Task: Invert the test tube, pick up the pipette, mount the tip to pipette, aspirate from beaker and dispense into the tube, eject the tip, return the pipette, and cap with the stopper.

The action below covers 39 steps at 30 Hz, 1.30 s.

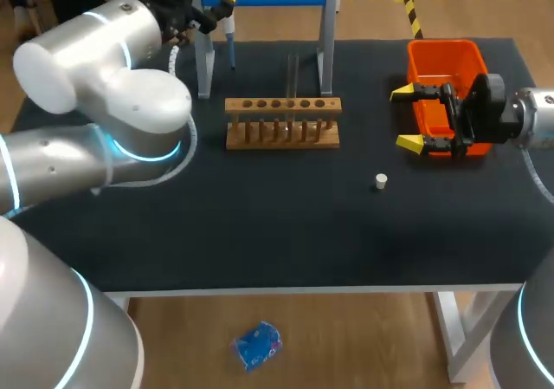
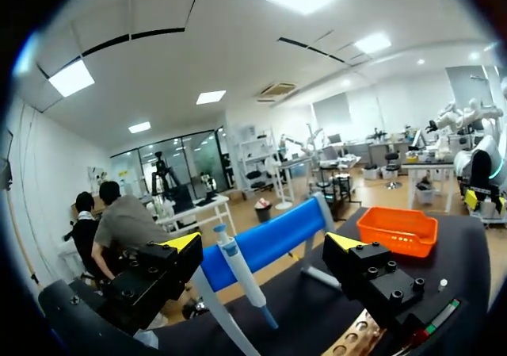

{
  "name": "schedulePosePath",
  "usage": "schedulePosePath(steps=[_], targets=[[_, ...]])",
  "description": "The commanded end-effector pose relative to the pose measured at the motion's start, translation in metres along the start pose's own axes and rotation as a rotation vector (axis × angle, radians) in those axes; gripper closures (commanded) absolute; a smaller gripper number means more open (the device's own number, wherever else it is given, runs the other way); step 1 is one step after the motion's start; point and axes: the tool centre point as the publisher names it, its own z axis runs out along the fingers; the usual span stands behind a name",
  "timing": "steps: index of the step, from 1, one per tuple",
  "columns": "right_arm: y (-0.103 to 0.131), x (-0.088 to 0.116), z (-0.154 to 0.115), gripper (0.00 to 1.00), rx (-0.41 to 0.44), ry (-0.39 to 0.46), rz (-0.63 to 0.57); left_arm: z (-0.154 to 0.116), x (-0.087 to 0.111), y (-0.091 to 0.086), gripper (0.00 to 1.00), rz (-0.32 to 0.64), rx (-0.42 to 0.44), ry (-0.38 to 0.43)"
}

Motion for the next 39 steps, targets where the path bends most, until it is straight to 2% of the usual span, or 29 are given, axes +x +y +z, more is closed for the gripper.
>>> schedulePosePath(steps=[1, 6, 11, 15, 19, 21, 27, 28, 39], targets=[[0.001, 0.001, 0.000, 0.00, 0.002, 0.000, 0.000, 0.000, 0.004, 0.001, 0.00, 0.037, 0.069, 0.157], [0.001, 0.001, 0.000, 0.00, 0.002, 0.000, 0.000, -0.028, 0.023, 0.008, 0.00, 0.100, 0.043, 0.288], [0.001, 0.001, 0.000, 0.00, 0.002, 0.000, 0.000, -0.053, 0.039, 0.023, 0.00, 0.073, -0.014, 0.324], [0.001, 0.001, 0.000, 0.00, 0.002, 0.000, 0.000, -0.056, 0.057, 0.036, 0.00, 0.042, -0.028, 0.411], [0.001, 0.001, 0.000, 0.00, 0.002, 0.000, 0.000, -0.057, 0.079, 0.044, 0.00, 0.045, -0.025, 0.568], [0.001, 0.001, 0.000, 0.00, 0.002, 0.000, 0.000, -0.057, 0.084, 0.049, 0.00, 0.046, -0.042, 0.595], [0.001, 0.001, 0.000, 0.00, 0.002, 0.000, 0.000, -0.053, 0.085, 0.060, 0.00, 0.045, -0.072, 0.595], [0.001, 0.001, 0.000, 0.00, 0.002, 0.000, 0.000, -0.051, 0.082, 0.061, 0.00, 0.058, -0.067, 0.562], [0.001, 0.001, 0.000, 0.00, 0.002, 0.000, 0.000, -0.051, 0.082, 0.061, 0.00, 0.058, -0.067, 0.562]])
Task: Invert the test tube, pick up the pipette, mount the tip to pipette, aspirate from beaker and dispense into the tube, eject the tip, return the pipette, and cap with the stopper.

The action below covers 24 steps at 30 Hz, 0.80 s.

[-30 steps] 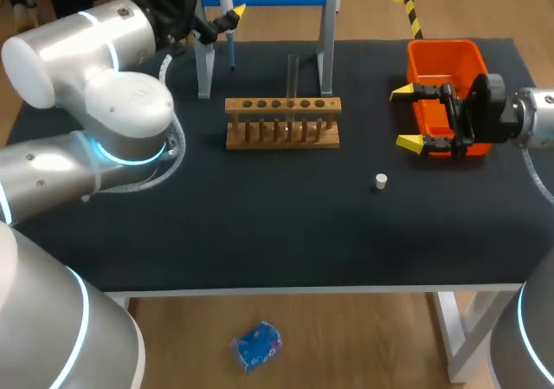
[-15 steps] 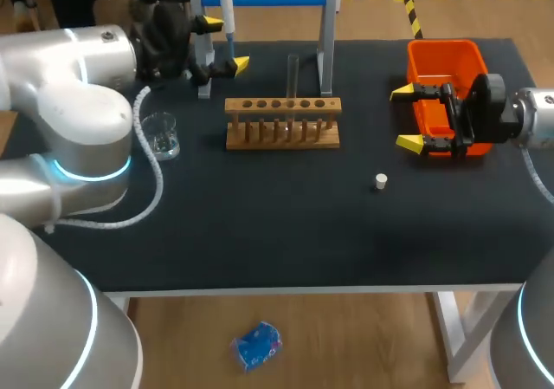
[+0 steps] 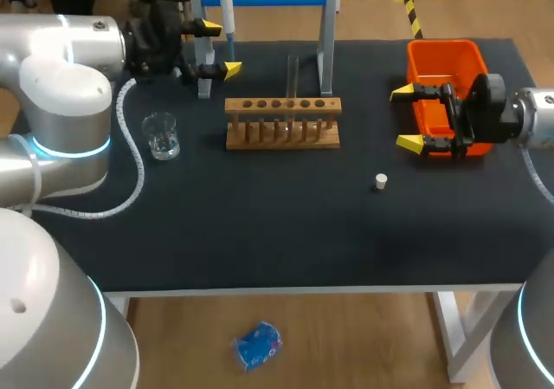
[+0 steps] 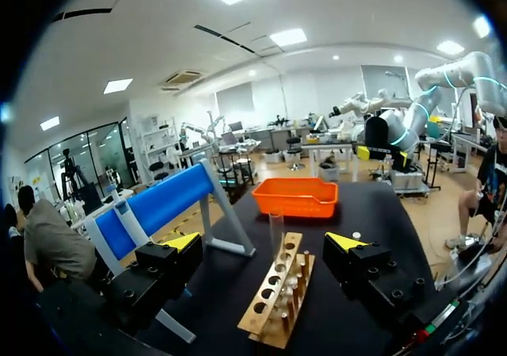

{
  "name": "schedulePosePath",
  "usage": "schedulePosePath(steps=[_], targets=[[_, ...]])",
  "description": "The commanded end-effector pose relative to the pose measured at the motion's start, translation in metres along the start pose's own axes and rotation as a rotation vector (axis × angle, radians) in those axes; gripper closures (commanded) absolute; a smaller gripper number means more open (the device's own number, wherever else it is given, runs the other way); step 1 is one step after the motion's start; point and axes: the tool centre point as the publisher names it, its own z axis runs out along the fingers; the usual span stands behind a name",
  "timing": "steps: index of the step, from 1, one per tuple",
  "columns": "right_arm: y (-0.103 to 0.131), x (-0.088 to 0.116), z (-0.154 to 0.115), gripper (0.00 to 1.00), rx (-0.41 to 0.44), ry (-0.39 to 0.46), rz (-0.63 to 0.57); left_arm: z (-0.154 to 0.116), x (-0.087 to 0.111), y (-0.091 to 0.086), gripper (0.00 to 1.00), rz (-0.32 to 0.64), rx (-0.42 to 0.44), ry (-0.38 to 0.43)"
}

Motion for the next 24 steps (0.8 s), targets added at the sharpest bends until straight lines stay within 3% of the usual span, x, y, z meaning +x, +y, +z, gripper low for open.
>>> schedulePosePath(steps=[1, 4, 9, 11, 18, 24], targets=[[0.001, 0.001, 0.000, 0.00, 0.002, 0.000, 0.000, 0.000, -0.002, 0.001, 0.00, 0.001, 0.002, 0.005], [0.001, 0.001, 0.000, 0.00, 0.002, 0.000, 0.000, 0.000, -0.002, 0.001, 0.00, 0.001, 0.002, 0.005], [-0.010, 0.006, -0.015, 0.00, 0.179, -0.108, -0.035, 0.000, -0.002, 0.001, 0.00, 0.001, 0.002, 0.005], [-0.016, 0.011, -0.023, 0.00, 0.196, -0.138, -0.010, 0.000, -0.002, 0.001, 0.00, 0.001, 0.002, 0.005], [-0.071, 0.042, -0.049, 0.00, 0.377, -0.193, 0.151, 0.000, -0.002, 0.001, 0.00, 0.001, 0.002, 0.005], [-0.071, 0.042, -0.049, 0.00, 0.377, -0.193, 0.151, 0.000, -0.002, 0.001, 0.00, 0.001, 0.002, 0.005]])
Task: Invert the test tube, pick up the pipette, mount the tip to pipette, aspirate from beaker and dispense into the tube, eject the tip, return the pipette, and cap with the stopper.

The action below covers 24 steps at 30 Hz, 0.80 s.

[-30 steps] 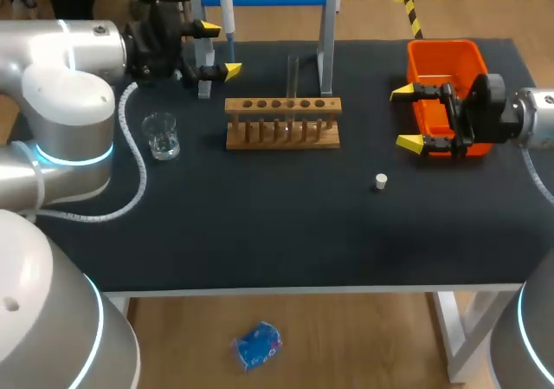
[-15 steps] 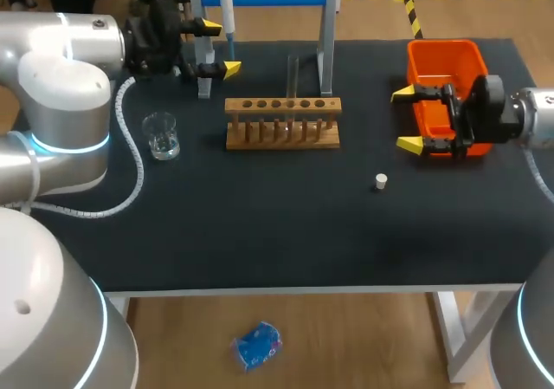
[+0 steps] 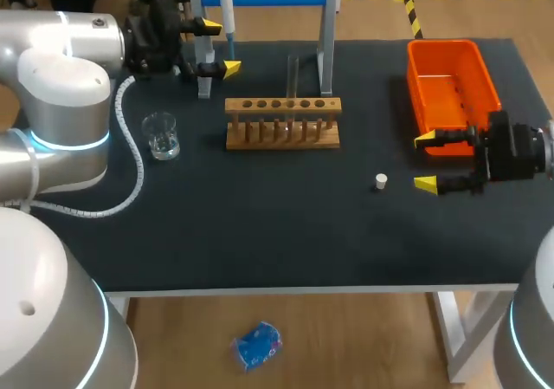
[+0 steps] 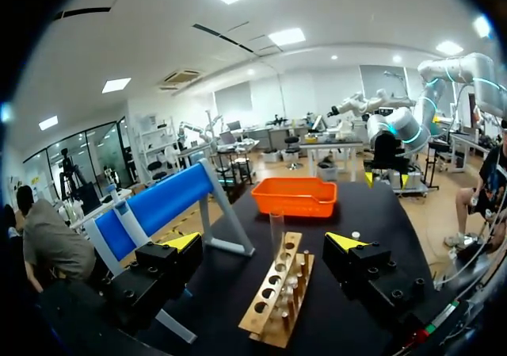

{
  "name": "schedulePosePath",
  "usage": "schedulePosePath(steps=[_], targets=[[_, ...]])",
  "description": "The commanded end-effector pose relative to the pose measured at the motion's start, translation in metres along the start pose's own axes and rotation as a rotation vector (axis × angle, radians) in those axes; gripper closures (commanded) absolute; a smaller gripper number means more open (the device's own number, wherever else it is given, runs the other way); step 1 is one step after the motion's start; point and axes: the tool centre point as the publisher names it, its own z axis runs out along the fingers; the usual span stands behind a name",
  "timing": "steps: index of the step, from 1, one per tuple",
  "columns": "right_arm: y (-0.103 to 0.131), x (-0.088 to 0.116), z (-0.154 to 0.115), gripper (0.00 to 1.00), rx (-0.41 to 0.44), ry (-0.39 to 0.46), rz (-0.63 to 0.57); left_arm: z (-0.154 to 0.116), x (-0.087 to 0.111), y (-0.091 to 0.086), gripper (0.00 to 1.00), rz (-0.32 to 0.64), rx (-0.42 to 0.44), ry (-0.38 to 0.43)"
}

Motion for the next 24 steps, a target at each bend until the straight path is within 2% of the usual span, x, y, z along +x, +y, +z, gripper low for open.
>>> schedulePosePath(steps=[1, 9, 12, 15, 19, 24], targets=[[0.005, 0.006, -0.002, 0.00, 0.025, -0.035, 0.001, 0.001, 0.000, 0.001, 0.00, 0.002, 0.005, -0.003], [0.005, 0.006, -0.002, 0.00, 0.025, -0.035, 0.001, 0.001, 0.000, 0.001, 0.00, 0.002, 0.005, -0.003], [-0.006, -0.001, 0.010, 0.00, -0.012, -0.008, 0.045, 0.001, 0.000, 0.001, 0.00, 0.002, 0.005, -0.003], [-0.019, -0.005, 0.018, 0.00, -0.014, 0.001, 0.080, 0.001, 0.000, 0.001, 0.00, 0.002, 0.005, -0.003], [-0.043, -0.013, 0.026, 0.00, 0.048, -0.009, 0.123, 0.001, 0.000, 0.001, 0.00, 0.002, 0.005, -0.003], [-0.061, -0.024, 0.034, 0.00, 0.105, -0.029, 0.100, 0.001, 0.000, 0.001, 0.00, 0.002, 0.005, -0.003]])
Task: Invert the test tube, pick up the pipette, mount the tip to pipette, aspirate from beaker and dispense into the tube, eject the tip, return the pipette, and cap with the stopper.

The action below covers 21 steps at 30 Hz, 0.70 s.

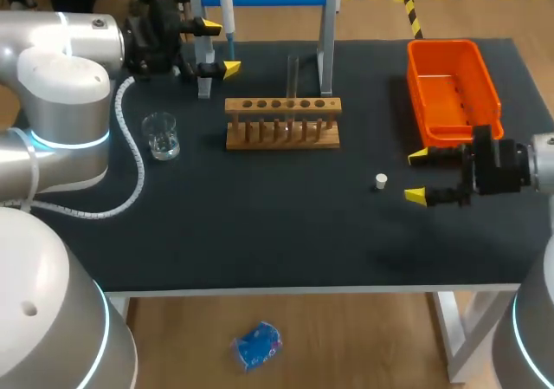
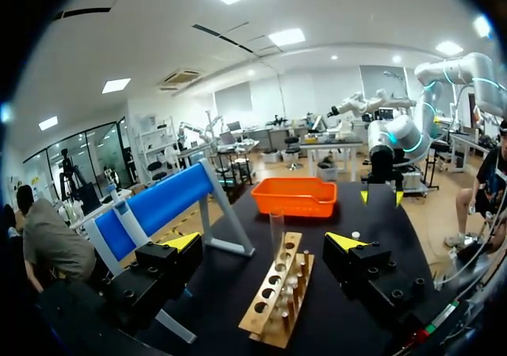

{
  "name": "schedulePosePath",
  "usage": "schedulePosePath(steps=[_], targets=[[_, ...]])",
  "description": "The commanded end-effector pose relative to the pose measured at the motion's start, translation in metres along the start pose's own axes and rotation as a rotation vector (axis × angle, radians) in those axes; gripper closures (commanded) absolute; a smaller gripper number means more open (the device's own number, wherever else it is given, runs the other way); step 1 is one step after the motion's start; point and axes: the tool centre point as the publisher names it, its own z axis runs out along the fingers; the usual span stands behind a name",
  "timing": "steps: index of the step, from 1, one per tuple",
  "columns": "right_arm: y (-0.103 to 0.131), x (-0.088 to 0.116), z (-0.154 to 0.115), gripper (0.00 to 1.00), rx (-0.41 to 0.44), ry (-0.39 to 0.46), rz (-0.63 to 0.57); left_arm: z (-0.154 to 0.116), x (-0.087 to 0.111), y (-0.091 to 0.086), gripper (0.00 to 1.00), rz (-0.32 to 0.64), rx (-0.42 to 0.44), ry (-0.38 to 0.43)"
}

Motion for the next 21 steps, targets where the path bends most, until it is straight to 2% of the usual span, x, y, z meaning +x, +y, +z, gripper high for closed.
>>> schedulePosePath(steps=[1, 6, 21], targets=[[-0.008, -0.015, 0.017, 0.00, 0.027, -0.001, -0.006, 0.001, 0.000, 0.001, 0.00, 0.001, 0.003, -0.003], [-0.016, -0.023, 0.026, 0.00, 0.061, -0.034, -0.026, 0.001, 0.000, 0.001, 0.00, 0.001, 0.003, -0.003], [-0.045, -0.040, 0.057, 0.00, 0.082, -0.080, -0.015, 0.001, 0.000, 0.001, 0.00, 0.001, 0.003, -0.003]])
